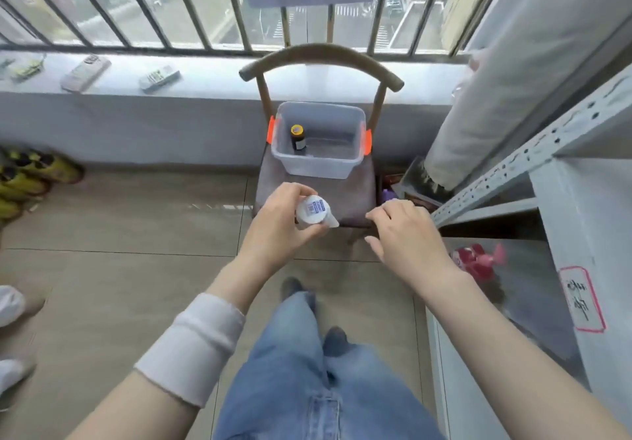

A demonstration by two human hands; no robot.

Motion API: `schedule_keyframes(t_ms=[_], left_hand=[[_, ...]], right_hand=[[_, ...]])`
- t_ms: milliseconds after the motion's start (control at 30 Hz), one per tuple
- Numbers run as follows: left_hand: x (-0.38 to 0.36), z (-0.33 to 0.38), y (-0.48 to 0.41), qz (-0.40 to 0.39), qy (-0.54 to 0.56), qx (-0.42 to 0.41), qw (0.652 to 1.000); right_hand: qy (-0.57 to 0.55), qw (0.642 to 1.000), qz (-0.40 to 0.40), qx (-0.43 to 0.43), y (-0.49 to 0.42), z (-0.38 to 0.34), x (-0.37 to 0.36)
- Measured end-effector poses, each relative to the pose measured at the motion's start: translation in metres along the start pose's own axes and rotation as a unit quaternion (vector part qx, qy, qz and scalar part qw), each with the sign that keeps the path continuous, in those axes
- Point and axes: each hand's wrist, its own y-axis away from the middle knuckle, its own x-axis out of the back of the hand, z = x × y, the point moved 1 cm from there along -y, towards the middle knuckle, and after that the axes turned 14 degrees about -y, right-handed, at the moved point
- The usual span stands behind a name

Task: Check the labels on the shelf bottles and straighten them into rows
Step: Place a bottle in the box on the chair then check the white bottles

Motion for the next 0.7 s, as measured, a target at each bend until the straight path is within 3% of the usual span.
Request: schedule_keyframes(t_ms=[267, 500, 700], left_hand=[[-0.017, -0.052, -0.158, -0.007, -0.038, -0.007, 0.999], [-0.061, -0.108, -0.257, -0.136, -0.062, 0.043, 0.988], [-0.128, -0.144, -0.334, -0.142, -0.126, 0.043, 0.981]], right_hand=[[-0.005, 0.999, -0.022, -0.028, -0.135, 0.034, -0.013], [-0.043, 0.993, -0.087, -0.067, -0.219, 0.054, -0.063], [-0.066, 0.987, -0.111, -0.095, -0.29, 0.087, -0.116]])
